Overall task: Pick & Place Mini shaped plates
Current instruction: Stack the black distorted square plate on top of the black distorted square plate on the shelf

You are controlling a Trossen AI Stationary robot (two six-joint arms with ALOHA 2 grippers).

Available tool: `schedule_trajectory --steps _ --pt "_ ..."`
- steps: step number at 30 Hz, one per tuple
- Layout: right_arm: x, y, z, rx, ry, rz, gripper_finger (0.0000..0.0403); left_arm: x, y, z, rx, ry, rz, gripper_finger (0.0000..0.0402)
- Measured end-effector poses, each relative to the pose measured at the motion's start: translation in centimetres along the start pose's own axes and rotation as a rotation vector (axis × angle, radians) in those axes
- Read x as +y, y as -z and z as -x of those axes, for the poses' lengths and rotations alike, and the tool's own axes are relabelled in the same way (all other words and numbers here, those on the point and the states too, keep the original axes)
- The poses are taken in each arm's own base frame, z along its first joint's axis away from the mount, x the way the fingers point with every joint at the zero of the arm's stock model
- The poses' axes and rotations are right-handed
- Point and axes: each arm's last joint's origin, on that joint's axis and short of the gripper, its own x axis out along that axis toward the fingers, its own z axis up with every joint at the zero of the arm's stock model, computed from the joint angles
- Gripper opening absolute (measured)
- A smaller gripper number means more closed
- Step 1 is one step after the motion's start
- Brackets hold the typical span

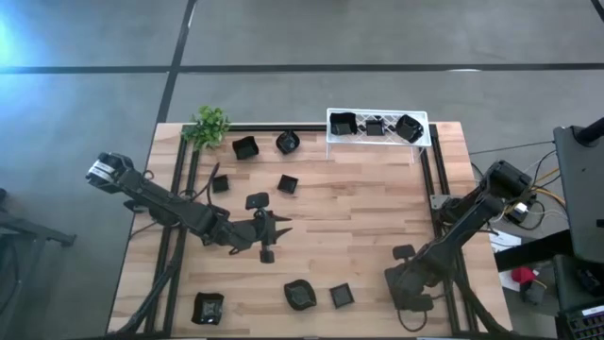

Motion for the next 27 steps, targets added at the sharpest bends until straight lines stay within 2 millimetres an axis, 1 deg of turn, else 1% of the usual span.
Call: schedule_trajectory --steps 3,7,15,21,27 --pt "0.1 0.0 -0.2 0.02 -0.014 0.005 0.0053 0.0 0.0 0.0 0.0 0.0 -0.003 0.0103" --pt "0.3 -0.1 0.1 0.011 -0.042 0.009 0.0016 0.0 0.0 0.0 0.0 0.0 -0.003 0.0103" --pt "0.1 0.1 1.6 -0.074 -0.038 -0.016 0.0008 0.0 0.0 0.0 0.0 0.0 -0.004 0.0103" --pt "-0.2 0.2 3.6 -0.196 -0.032 -0.028 0.0008 0.0 0.0 0.0 0.0 0.0 -0.008 0.0103" --pt "-1.5 -0.1 6.3 -0.36 -0.018 -0.089 0.0008 0.0 0.0 0.0 0.0 0.0 -0.009 0.0103"
